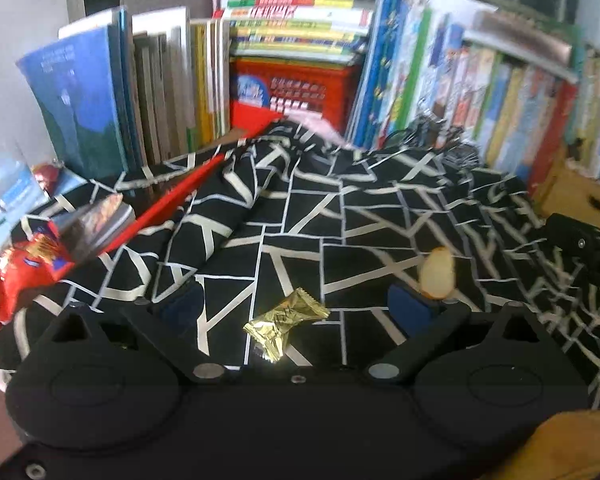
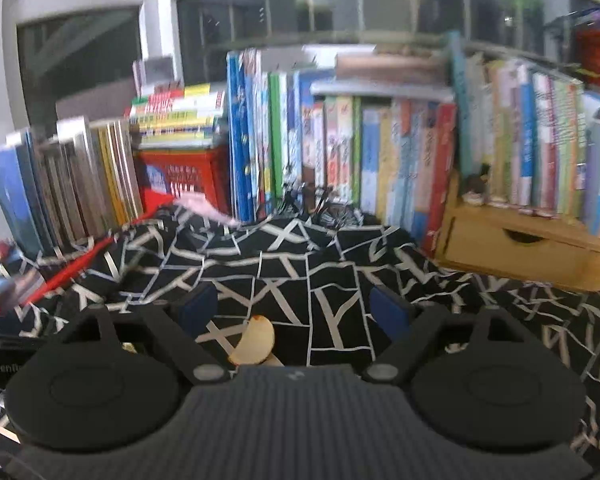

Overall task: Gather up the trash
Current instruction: 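Grasp the gold candy wrapper with the left gripper while the right grasps the bread crust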

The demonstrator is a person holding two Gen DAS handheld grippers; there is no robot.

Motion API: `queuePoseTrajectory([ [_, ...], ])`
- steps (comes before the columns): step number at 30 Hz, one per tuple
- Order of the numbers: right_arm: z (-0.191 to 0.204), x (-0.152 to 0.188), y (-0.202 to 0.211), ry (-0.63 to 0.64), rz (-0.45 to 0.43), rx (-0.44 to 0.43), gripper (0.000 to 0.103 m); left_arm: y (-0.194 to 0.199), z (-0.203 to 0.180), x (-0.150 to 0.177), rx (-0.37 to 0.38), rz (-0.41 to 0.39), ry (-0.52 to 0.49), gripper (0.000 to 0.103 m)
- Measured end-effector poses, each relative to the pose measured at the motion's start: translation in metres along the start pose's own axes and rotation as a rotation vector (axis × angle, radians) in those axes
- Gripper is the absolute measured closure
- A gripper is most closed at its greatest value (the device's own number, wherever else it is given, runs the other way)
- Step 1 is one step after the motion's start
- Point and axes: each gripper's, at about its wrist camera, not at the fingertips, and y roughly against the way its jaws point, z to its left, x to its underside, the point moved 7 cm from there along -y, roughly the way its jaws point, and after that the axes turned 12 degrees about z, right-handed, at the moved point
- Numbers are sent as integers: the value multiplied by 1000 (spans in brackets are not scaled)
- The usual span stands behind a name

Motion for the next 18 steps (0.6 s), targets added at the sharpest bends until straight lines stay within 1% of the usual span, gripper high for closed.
queuePoseTrajectory([
  [5,4,6,-43,65,56,-39,13,-39,0,1,-38,50,21,5],
  [7,6,8,-57,86,75,-53,13,-49,1,2,-41,65,34,5],
  [15,18,23,-96,145,141,-90,13,-77,6,11,-62,118,80,5],
  [18,20,33,-108,168,168,-96,12,-84,4,16,-72,141,74,5],
])
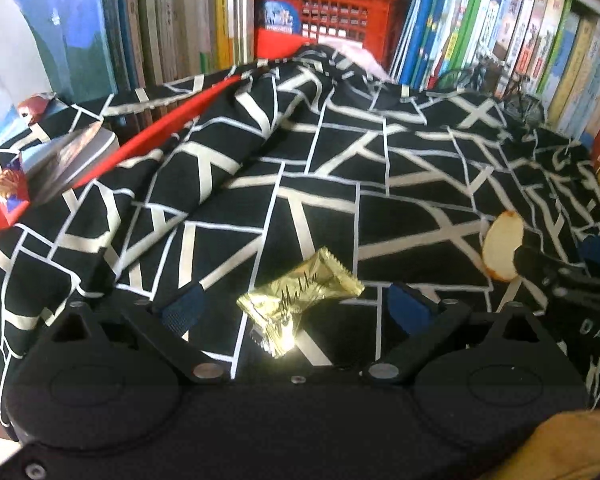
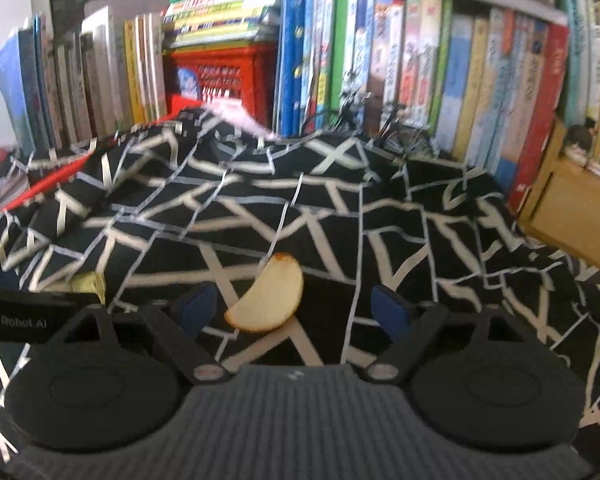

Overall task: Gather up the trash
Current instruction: 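Grasp the gold candy wrapper with the left gripper while the right grasps the bread crust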

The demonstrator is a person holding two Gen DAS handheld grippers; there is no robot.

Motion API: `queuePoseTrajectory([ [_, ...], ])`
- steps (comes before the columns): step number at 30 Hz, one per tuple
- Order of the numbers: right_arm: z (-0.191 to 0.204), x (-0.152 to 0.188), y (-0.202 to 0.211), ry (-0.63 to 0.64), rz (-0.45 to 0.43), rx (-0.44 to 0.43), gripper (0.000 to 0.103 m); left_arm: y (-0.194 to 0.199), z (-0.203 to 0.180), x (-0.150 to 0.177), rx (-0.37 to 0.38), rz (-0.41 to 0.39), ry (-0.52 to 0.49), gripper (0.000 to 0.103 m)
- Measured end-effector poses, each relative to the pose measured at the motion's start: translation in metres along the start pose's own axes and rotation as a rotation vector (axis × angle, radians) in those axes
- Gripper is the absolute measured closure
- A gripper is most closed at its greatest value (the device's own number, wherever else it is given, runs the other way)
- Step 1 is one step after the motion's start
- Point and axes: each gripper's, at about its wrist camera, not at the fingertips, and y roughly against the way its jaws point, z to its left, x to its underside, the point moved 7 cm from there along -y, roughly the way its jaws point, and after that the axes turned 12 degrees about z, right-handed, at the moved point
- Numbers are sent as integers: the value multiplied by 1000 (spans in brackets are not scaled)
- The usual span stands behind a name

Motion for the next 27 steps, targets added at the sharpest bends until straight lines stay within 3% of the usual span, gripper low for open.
queuePoseTrajectory([
  [6,5,6,-17,17,31,-15,12,-9,-8,0,1,8,-15,5],
  [10,9,3,-28,57,32,-1,11,-19,-9,-2,-45,20,-8,6],
  [14,12,3,-42,88,60,-22,12,-24,-8,-2,-44,25,-14,14],
  [17,14,3,-44,89,56,-53,19,-24,-9,-1,13,38,-9,36],
  [22,15,1,-41,90,28,-63,48,-13,-15,0,47,47,-15,37],
  [27,13,-1,-38,65,20,-64,55,2,-25,0,44,28,-75,38],
])
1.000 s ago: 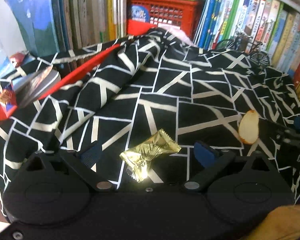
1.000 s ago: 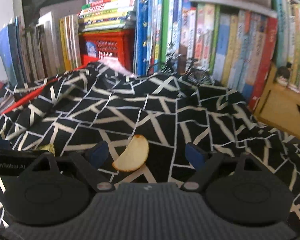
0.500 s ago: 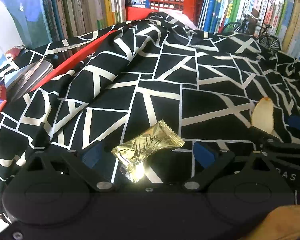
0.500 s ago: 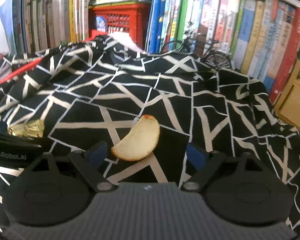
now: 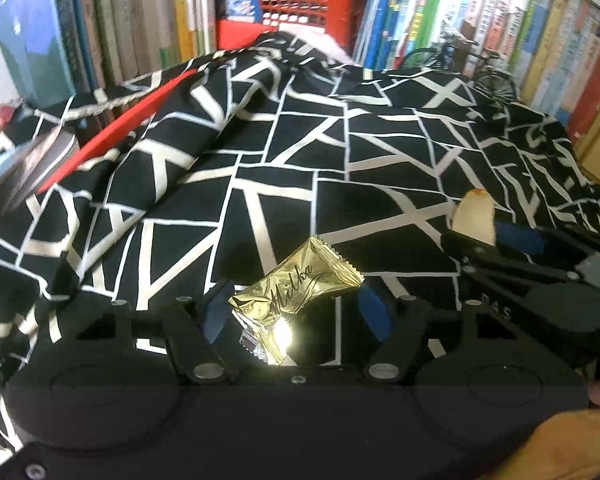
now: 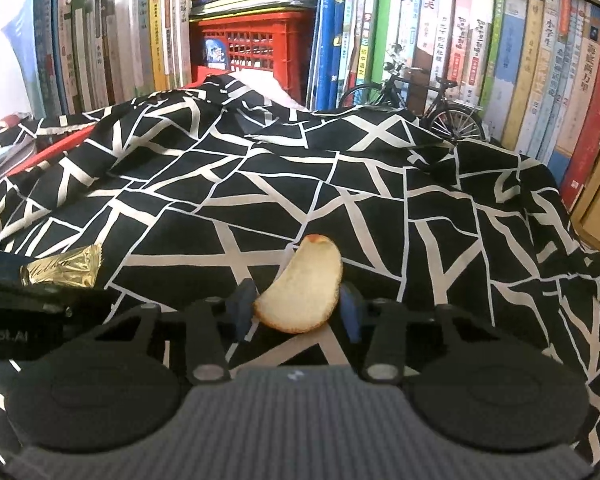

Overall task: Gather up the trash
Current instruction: 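Grasp the gold candy wrapper with the left gripper while the right grasps the bread crust, then carry the gold wrapper and bread crust in both grippers over the black bin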

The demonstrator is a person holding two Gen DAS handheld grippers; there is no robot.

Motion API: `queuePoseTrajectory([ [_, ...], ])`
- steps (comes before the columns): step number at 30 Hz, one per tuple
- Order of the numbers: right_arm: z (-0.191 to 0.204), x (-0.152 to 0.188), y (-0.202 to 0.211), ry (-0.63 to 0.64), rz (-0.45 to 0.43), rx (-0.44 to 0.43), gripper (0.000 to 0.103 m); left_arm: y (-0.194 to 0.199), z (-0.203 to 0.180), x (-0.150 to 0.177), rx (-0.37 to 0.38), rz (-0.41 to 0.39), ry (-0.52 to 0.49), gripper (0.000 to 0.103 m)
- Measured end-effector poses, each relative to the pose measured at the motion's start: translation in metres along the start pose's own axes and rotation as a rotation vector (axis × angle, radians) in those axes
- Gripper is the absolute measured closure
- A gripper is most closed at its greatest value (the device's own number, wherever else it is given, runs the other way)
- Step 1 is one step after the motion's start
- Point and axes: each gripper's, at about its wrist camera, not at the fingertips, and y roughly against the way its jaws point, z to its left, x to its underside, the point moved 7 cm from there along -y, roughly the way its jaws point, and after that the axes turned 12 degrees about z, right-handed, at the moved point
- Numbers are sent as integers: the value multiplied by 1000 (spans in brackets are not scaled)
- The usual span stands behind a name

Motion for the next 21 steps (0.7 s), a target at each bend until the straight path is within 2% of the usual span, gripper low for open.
queuePoseTrajectory([
  [3,-1,0,4,-19,2,0,57,6,-4,0,-11,-7,-26,37],
  [10,-5,6,23,-61,4,-4,58,21,-5,4,-8,-4,-17,38],
  [21,-8,19,73,-102,-11,-7,59,62,-12,20,-19,0,-41,38],
])
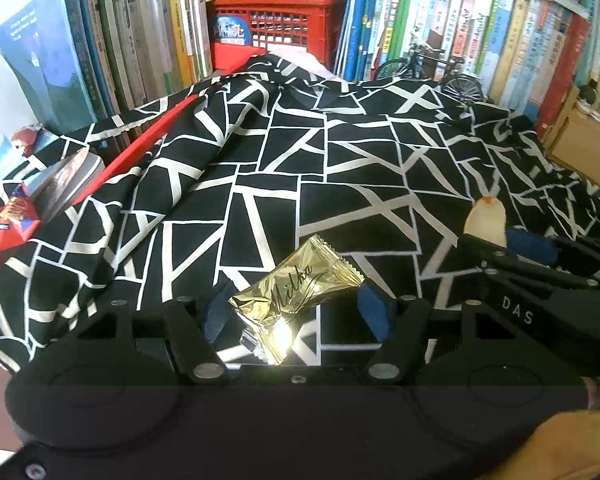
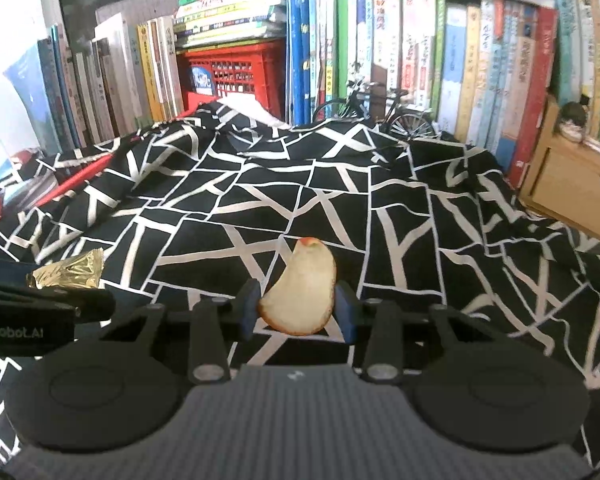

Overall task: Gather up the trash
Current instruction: 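Carry the gold wrapper and bread crust in both grippers over the black bin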

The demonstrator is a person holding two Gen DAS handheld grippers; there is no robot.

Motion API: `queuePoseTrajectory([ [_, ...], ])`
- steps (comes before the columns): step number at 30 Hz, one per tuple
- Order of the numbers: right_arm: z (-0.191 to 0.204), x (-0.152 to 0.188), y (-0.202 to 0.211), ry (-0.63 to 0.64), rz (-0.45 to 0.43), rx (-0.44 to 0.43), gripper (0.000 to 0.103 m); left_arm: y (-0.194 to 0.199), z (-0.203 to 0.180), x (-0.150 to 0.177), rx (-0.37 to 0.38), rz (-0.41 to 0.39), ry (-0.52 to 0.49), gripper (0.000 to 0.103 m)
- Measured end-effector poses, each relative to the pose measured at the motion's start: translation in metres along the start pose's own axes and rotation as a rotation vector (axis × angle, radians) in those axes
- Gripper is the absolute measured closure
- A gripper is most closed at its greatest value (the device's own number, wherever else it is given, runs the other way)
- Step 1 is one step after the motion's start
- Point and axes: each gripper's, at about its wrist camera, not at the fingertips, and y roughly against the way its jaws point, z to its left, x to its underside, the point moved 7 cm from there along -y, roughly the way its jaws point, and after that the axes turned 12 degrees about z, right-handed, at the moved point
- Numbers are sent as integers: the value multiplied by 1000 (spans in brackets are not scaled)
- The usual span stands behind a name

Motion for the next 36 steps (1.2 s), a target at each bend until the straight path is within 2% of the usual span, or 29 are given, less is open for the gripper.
queuePoseTrajectory([
  [5,-1,9,30,-22,-11,-10,59,28,-5,10,-7,-9,-22,38],
  [14,3,25,76,-22,-38,-16,59,70,-9,41,28,-16,6,38],
  [23,10,55,126,-66,-90,41,59,107,-2,93,76,-49,-41,38],
  [32,31,109,187,-100,-113,121,59,147,16,156,160,-64,-98,38],
  [36,46,129,209,-86,-111,104,58,161,23,181,162,-70,-102,38],
])
